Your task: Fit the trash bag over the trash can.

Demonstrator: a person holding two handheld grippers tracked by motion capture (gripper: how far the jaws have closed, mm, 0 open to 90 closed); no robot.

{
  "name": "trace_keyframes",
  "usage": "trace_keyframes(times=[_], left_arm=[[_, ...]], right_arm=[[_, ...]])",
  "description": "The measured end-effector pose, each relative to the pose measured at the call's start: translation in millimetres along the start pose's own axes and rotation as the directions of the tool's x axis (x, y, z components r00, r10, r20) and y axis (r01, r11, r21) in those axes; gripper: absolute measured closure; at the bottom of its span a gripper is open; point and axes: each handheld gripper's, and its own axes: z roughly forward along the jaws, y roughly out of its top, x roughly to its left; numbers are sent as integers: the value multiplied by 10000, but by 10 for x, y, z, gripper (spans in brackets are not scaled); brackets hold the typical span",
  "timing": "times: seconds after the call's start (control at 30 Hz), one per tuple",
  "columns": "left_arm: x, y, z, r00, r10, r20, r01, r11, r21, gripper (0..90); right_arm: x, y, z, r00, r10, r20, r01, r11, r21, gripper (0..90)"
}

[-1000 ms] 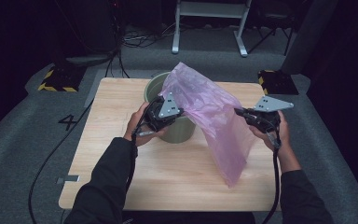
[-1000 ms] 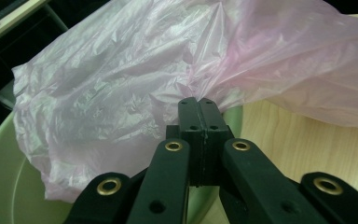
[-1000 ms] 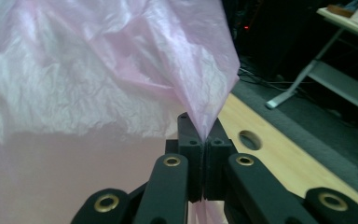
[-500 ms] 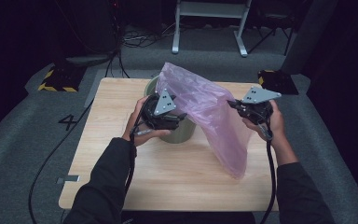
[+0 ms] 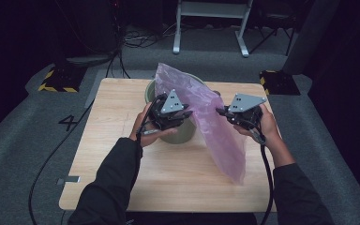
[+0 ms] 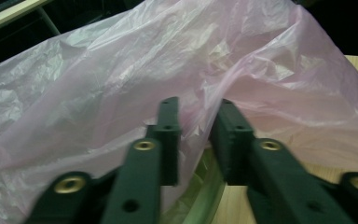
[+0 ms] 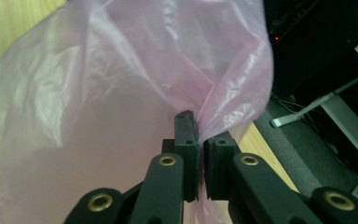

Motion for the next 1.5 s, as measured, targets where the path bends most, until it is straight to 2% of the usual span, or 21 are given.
trace_keyframes(times=[0.13,0.23,0.33,0.37,0.47,0.5,0.57,0.63,0.7,0.77,0.83,0.87,1.0,1.03,1.13,1.23,1.27,1.3,1.43,1.47,1.5], left_arm=[[-12,4,-1,9996,156,230,-154,9998,-97,835],[-42,5,-8,9992,195,338,-186,9995,-270,782],[-73,3,-16,9983,401,417,-388,9988,-314,782],[-88,4,-17,9985,458,298,-448,9984,-358,750],[-111,20,-13,9996,284,-40,-286,9986,-455,498],[-114,23,-10,9998,184,-72,-188,9983,-546,469],[-114,29,-5,9998,117,-150,-127,9980,-627,326],[-123,42,7,9994,182,-297,-202,9974,-686,262],[-128,54,17,9995,293,-136,-302,9968,-739,251],[-140,70,47,9989,445,-150,-451,9979,-475,303],[-132,69,54,9986,526,-2,-525,9976,-447,449],[-129,68,57,9986,532,7,-531,9977,-418,559],[-114,60,57,9982,562,-208,-568,9980,-288,806],[-103,59,53,9978,611,-241,-617,9978,-260,867],[-83,58,56,9976,543,-435,-548,9985,-85,897],[-63,54,70,9972,471,-581,-464,9988,130,900],[-57,53,74,9969,461,-635,-450,9988,182,899],[-56,50,81,9973,398,-619,-386,9991,199,900],[-56,45,105,9975,294,-641,-274,9991,324,900],[-57,45,110,9973,302,-668,-278,9990,363,900],[-58,46,114,9973,301,-671,-273,9987,434,900]], right_arm=[[84,61,21,9989,-399,-235,397,9992,-101,859],[137,100,45,9982,-538,-247,534,9984,-162,870],[170,122,60,9976,-627,-307,618,9977,-282,879],[182,134,70,9972,-702,-264,696,9973,-252,878],[219,169,111,9956,-914,-194,915,9958,15,881],[221,176,121,9949,-993,-202,994,9950,56,882],[230,188,136,9944,-1027,-263,1029,9947,63,882],[233,197,142,9941,-1045,-287,1046,9945,25,881],[241,201,138,9935,-1072,-384,1071,9942,-71,877],[246,201,133,9931,-1067,-481,1059,9942,-187,862],[249,194,116,9922,-1061,-654,1042,9940,-319,836],[249,188,106,9924,-1034,-667,1012,9942,-361,828],[246,151,67,9941,-797,-735,757,9956,-557,760],[238,130,55,9938,-630,-919,566,9959,-704,720],[235,79,37,9930,-135,-1170,40,9967,-815,536],[228,-6,8,9819,836,-1701,-1015,9899,-991,339],[222,-25,0,9773,1114,-1800,-1313,9860,-1031,301],[215,-49,-7,9672,1485,-2062,-1736,9787,-1095,270],[273,-89,-16,9402,2162,-2631,-2521,9613,-1110,181],[308,-81,-9,9371,2221,-2694,-2573,9608,-1030,169],[337,-71,-5,9385,2184,-2673,-2527,9623,-1008,166]])
